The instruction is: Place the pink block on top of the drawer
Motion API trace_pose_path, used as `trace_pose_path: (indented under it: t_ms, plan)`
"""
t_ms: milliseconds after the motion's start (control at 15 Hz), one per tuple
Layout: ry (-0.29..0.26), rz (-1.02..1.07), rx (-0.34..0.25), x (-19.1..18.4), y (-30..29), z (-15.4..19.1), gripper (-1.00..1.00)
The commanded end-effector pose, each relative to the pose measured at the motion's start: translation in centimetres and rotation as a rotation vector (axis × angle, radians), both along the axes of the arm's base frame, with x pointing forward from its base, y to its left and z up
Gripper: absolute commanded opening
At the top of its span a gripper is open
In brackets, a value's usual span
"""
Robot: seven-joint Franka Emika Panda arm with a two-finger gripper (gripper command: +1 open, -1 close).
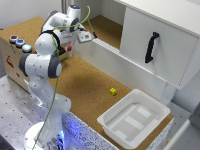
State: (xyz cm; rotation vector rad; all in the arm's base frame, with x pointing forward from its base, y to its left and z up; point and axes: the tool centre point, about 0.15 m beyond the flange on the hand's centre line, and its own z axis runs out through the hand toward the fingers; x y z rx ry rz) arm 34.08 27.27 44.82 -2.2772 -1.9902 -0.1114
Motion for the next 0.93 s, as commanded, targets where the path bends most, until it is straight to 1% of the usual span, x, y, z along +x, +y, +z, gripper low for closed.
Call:
trace_pose_path:
  t_ms: [0,333,467,600,800,867]
  plan:
    - [-0.002,-0.013,-0.07,-0.2,7.8,-0.1,-1.0]
    - [-0.041,0.033,-0.05,-2.4,12.2,1.6,-1.0]
    - [-0.032,0.052,-0.043,-3.6,13.4,1.6,-1.0]
    - [-0.002,0.069,-0.025,-4.6,14.3,1.1,-1.0]
    - [-0.005,0.101,-0.026,-5.7,16.6,0.2,-1.0]
    - [-0.029,0.098,-0.026,-5.8,17.2,0.3,-1.0]
